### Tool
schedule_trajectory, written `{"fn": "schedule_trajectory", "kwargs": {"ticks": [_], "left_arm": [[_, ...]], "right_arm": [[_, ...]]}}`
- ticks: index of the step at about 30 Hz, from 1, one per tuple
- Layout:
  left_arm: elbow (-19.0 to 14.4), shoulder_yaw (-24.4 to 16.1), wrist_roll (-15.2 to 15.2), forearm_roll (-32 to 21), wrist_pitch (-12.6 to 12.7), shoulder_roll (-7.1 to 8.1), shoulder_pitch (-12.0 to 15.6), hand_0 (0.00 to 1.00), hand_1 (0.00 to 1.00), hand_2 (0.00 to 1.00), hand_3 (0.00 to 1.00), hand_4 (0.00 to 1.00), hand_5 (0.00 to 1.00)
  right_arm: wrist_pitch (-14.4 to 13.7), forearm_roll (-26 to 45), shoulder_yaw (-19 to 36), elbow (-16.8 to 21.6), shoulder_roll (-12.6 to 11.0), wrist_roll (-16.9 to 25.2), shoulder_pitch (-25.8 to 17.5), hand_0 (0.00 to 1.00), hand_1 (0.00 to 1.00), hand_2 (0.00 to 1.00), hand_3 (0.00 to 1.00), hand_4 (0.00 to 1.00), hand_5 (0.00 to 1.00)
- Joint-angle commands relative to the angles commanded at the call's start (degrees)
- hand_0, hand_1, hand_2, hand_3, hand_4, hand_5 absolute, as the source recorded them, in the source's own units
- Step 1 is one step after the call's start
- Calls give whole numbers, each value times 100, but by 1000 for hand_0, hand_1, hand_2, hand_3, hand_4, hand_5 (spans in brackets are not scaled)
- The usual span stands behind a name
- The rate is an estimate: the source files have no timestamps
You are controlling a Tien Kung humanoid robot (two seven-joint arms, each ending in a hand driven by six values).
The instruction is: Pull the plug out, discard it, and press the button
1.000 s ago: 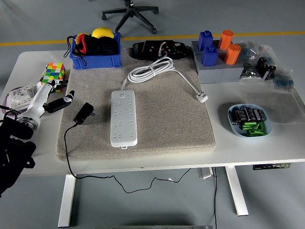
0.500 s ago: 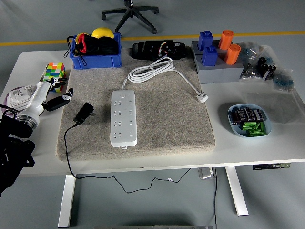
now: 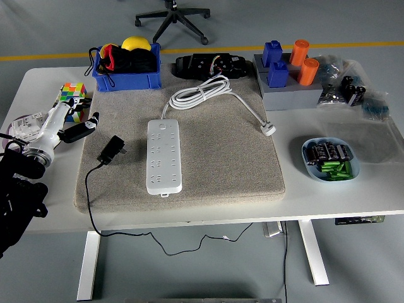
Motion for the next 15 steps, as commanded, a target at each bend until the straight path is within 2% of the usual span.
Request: {"fn": "schedule_trajectory", "kwargs": {"ticks": [15], "left_arm": [[30, 39, 14, 0, -10, 8, -11, 855, 834, 791, 802, 575, 396]], "right_arm": [[-2, 9, -6, 0, -3, -3, 15, 742, 674, 673, 632, 661, 522]]}}
